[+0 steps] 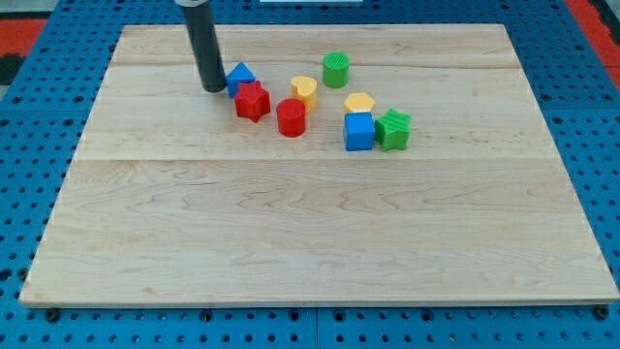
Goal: Slide the green circle above the yellow hexagon
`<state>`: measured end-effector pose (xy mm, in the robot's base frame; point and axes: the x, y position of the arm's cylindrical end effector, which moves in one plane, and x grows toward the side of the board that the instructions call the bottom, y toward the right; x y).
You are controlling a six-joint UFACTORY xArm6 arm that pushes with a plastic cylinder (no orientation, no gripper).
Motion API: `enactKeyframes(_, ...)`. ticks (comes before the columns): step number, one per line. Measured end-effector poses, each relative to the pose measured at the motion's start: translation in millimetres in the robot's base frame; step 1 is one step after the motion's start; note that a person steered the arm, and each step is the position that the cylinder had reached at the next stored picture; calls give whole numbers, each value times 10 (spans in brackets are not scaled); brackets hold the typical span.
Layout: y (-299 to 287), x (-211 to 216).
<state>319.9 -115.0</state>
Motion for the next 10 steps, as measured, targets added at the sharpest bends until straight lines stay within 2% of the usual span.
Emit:
enactKeyframes(1, 211, -95)
enactKeyframes(3, 213, -577)
enactKeyframes(4, 542, -753)
enactKeyframes(5, 1223, -577)
enactKeyframes(6, 1617, -429)
enactKeyframes(7, 1641, -577)
enactKeyframes(8, 2290, -397)
enactKeyframes(9, 2601, 419)
enactKeyframes(10, 2702, 967)
